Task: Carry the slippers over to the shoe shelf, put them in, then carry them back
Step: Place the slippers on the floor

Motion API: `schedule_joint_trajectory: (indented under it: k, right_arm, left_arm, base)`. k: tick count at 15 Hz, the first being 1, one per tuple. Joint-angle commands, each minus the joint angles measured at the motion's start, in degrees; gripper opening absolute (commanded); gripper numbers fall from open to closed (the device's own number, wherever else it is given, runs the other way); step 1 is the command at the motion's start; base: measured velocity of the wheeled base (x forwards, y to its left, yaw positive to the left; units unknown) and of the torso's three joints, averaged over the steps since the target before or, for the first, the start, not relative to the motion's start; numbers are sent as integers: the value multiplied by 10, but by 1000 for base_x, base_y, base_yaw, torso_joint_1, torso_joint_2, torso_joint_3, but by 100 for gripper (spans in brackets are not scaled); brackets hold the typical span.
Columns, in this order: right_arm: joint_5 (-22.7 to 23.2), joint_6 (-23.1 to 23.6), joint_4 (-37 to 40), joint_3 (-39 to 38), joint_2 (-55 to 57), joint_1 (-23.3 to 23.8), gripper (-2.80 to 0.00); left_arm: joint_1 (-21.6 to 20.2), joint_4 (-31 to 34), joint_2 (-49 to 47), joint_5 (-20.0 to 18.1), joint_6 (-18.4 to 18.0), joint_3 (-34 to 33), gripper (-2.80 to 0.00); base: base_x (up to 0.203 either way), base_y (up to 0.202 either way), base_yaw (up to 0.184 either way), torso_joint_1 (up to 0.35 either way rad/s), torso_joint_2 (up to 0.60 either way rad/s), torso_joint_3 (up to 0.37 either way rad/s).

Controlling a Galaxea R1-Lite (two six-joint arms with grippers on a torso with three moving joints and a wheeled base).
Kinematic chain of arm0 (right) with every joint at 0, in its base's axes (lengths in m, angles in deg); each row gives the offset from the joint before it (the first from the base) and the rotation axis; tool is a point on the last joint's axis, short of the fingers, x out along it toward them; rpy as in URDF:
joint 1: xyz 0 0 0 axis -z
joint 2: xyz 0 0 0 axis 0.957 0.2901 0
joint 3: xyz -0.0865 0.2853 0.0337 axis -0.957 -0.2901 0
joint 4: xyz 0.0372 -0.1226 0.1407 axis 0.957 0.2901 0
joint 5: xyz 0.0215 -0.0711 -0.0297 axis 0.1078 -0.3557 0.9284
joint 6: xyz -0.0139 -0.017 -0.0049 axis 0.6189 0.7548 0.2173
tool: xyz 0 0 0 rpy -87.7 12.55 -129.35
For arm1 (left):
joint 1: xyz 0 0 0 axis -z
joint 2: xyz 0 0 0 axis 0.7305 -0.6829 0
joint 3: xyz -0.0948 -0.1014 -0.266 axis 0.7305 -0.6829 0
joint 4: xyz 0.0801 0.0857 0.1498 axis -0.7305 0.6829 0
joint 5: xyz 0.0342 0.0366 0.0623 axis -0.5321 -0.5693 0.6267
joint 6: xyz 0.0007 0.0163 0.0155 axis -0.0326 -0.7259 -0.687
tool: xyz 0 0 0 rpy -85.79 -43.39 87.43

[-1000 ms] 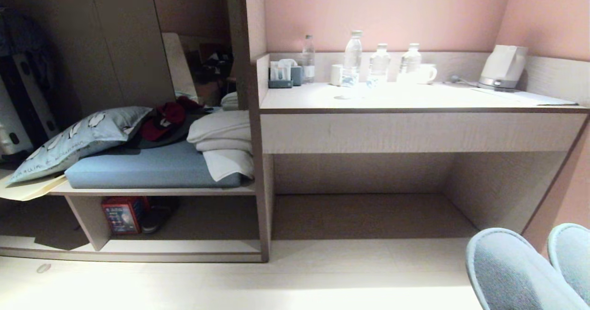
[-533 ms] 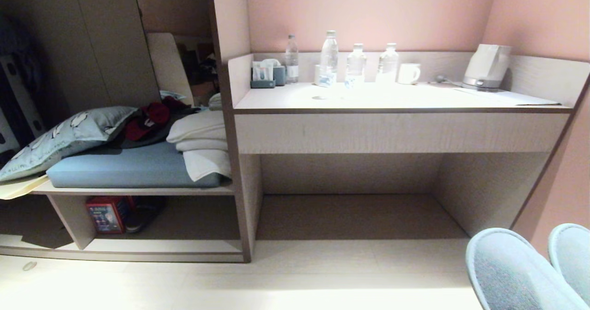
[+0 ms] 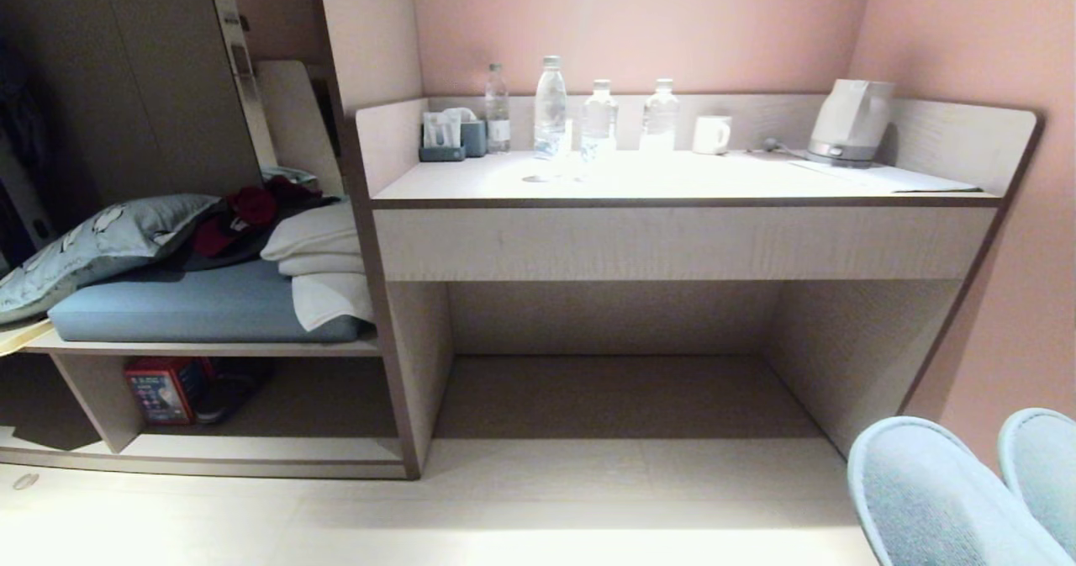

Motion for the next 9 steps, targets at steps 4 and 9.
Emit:
schedule_joint_trajectory:
  k: [4,9]
  right_arm:
    - [0,0,0,0,1,-1,-280]
    - [0,0,0,0,1,0,-280]
  left_arm:
    - [0,0,0,1,0,0,-280]
    - [0,0,0,0,-1,0,-280]
  base:
    - [0,-195,2,1,2,2]
    - [0,-196,2,4,3,1]
